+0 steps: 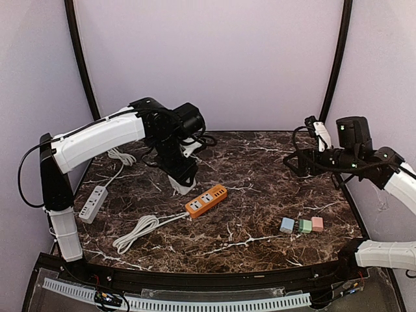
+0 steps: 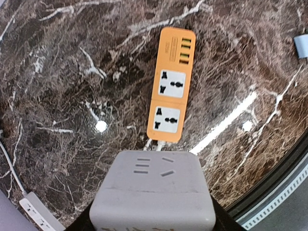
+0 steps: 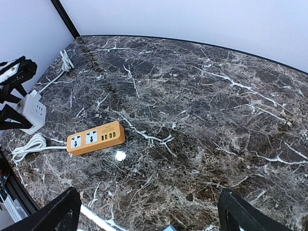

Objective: Insert the plug

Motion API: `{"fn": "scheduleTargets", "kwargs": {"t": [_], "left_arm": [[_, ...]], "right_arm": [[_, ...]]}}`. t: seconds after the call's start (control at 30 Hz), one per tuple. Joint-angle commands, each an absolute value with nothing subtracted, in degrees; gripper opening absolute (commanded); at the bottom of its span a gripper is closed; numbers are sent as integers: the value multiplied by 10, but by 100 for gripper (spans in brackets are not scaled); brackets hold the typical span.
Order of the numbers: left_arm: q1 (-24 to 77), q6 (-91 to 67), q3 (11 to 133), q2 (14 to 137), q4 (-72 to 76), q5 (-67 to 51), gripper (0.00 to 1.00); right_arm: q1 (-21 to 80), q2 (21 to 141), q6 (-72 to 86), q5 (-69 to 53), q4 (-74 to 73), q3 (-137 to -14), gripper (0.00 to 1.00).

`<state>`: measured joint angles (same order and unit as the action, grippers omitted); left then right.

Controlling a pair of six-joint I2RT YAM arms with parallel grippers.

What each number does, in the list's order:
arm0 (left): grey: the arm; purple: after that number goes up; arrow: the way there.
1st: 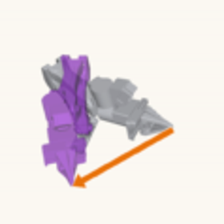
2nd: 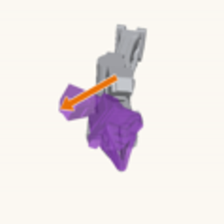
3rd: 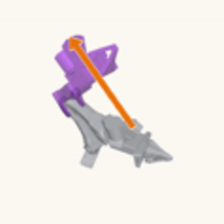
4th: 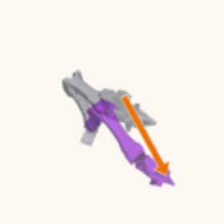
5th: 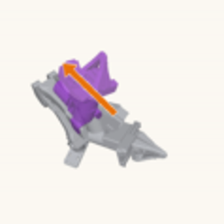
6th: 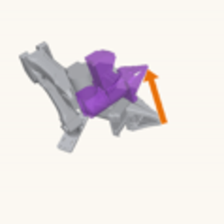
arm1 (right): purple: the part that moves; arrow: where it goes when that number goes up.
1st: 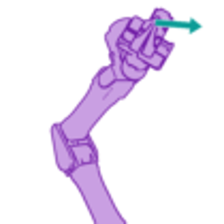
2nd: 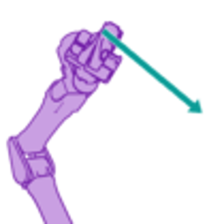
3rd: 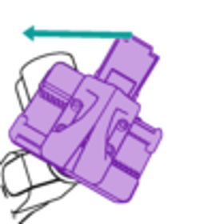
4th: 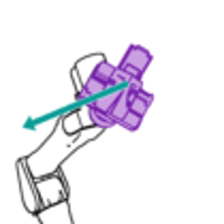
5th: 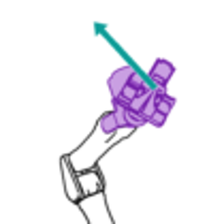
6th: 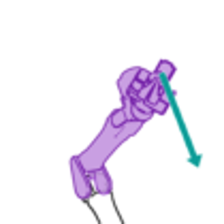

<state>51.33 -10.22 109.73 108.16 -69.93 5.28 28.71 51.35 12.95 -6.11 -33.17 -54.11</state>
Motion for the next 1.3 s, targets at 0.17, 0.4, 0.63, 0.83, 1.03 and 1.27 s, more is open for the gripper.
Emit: {"fn": "scheduleTargets", "kwargs": {"t": [0.17,0.4,0.63,0.83,1.03,1.27], "left_arm": [[510,41,1103,1094,-741,-8,1],[487,93,1098,1118,-700,-43,1],[467,87,1094,1147,-672,-54,1],[466,73,1093,1175,-654,-63,1],[466,57,1093,1192,-643,-71,1],[466,48,1088,1198,-645,-67,1]], "right_arm": [[286,498,135,-69,-344,-530,99],[285,493,141,-68,-351,-532,99],[286,475,159,-78,-375,-541,99],[285,459,185,-88,-395,-543,99],[286,452,194,-87,-420,-554,99],[286,447,192,-84,-429,-556,99]]}}
